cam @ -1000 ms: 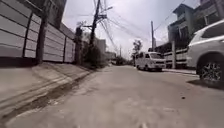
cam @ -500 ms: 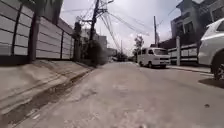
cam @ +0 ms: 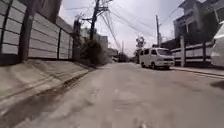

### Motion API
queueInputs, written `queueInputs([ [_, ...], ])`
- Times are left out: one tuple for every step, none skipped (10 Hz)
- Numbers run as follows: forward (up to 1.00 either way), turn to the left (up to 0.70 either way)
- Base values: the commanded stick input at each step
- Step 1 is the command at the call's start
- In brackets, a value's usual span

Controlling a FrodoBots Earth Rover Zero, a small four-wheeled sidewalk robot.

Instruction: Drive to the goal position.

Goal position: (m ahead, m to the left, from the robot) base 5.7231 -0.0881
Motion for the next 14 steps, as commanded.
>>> queueInputs([
  [1.0,0.0],
  [1.0,0.0],
  [1.0,0.0],
  [1.0,0.0],
  [1.0,-0.02],
  [1.0,-0.12],
  [1.0,-0.35],
  [1.0,-0.11],
  [1.0,0.0],
  [1.0,0.0],
  [1.0,0.0],
  [1.0,0.0],
  [1.0,0.0],
  [1.0,0.0],
])
